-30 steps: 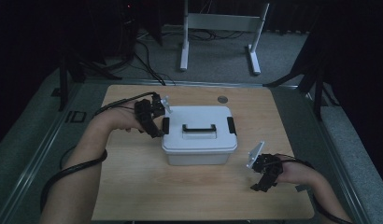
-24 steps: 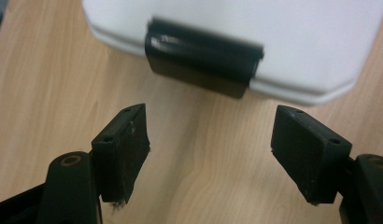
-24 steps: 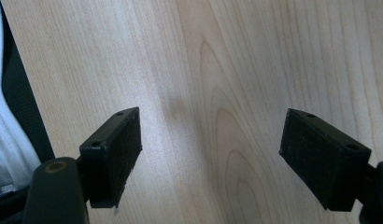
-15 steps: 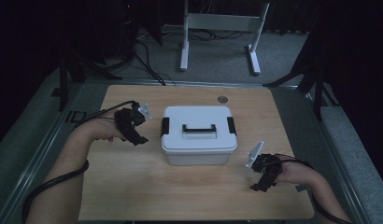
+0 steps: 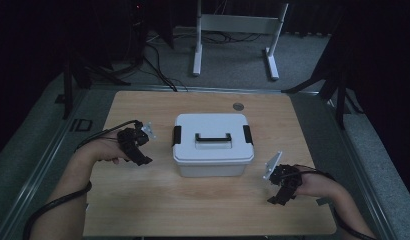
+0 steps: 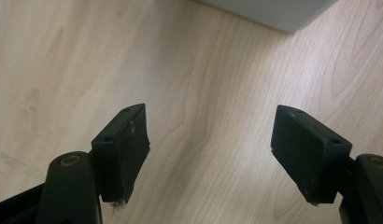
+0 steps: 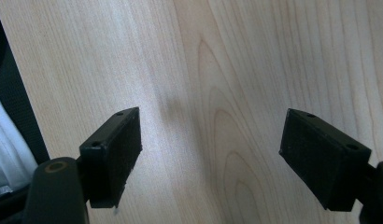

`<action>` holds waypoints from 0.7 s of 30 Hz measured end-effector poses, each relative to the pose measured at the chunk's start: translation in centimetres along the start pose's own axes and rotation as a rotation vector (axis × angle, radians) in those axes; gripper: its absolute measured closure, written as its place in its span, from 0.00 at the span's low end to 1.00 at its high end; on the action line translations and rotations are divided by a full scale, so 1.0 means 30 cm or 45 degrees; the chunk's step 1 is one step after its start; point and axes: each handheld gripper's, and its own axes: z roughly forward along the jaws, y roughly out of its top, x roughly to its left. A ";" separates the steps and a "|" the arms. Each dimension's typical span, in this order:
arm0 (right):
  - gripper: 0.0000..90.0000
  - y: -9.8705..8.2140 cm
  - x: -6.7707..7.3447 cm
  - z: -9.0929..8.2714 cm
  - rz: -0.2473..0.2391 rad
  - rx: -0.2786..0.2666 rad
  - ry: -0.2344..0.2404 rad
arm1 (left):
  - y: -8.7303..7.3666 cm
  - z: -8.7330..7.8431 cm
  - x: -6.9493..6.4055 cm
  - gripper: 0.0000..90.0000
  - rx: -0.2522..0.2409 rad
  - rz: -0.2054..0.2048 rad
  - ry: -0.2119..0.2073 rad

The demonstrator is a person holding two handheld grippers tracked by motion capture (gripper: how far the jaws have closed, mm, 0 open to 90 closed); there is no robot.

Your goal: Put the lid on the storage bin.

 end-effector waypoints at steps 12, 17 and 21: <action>0.22 -0.001 -0.003 0.012 0.004 0.006 -0.010 | -0.073 0.081 -0.010 0.30 -0.024 -0.019 -0.007; 0.22 -0.001 -0.003 0.013 0.004 -0.005 -0.013 | -0.101 0.115 -0.015 0.30 -0.024 -0.046 -0.011; 0.22 -0.004 -0.003 0.019 0.005 -0.007 -0.011 | -0.123 0.142 -0.020 0.31 -0.024 -0.063 -0.033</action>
